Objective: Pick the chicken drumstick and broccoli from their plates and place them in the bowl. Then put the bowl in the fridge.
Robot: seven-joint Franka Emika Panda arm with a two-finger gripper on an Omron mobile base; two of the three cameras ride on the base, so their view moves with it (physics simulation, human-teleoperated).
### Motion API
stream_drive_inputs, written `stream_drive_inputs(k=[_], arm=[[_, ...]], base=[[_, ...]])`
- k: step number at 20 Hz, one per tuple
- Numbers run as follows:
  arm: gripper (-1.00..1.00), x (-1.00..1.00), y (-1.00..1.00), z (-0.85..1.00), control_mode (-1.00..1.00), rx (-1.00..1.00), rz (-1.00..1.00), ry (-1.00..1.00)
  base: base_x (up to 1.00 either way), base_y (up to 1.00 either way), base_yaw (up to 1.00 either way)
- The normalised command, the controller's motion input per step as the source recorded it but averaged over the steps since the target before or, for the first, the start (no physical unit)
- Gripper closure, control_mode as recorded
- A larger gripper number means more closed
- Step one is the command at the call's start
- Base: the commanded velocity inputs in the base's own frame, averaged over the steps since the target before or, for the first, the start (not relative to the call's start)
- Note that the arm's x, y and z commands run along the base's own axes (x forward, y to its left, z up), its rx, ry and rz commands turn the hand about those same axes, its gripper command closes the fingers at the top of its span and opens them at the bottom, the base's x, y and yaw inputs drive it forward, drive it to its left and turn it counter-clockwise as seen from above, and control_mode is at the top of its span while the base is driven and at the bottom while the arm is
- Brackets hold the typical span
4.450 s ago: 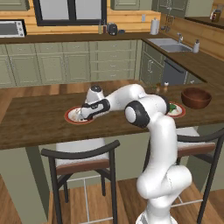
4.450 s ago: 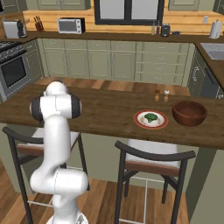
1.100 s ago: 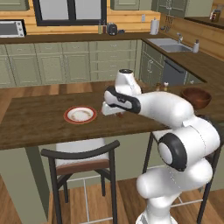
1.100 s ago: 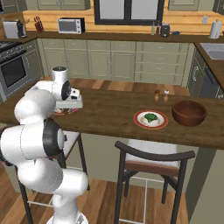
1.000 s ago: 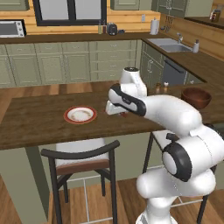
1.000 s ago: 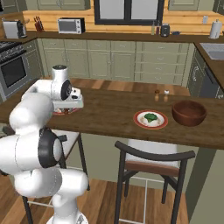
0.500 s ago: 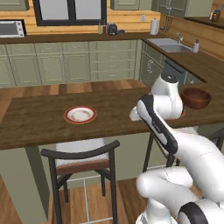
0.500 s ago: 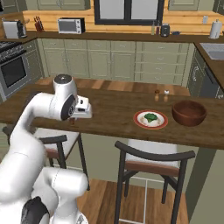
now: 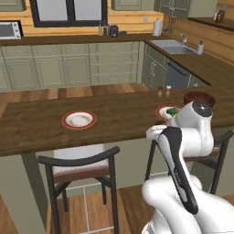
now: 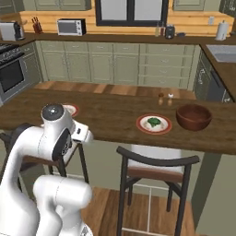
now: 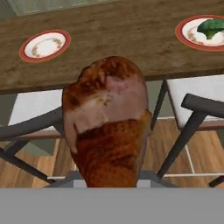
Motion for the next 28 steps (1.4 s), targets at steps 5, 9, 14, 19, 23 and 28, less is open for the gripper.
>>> stream_drive_inputs(k=[5, 9, 14, 19, 23, 28], arm=[[1.00, 0.00, 0.00, 0.00, 1.00, 0.00, 0.00, 0.00], [1.00, 0.00, 0.00, 0.00, 1.00, 0.00, 0.00, 0.00], [1.00, 0.00, 0.00, 0.00, 1.00, 0.00, 0.00, 0.00], [1.00, 0.00, 0.00, 0.00, 1.00, 0.00, 0.00, 0.00], [1.00, 0.00, 0.00, 0.00, 1.00, 0.00, 0.00, 0.00], [1.00, 0.00, 0.00, 0.00, 1.00, 0.00, 0.00, 0.00]], base=[[-0.20, -1.00, -0.18], [-0.08, -1.00, -0.06], [0.02, -1.00, 0.03], [0.71, -0.29, 0.24], [0.92, -0.24, 0.37], [0.88, -0.48, 0.35]])
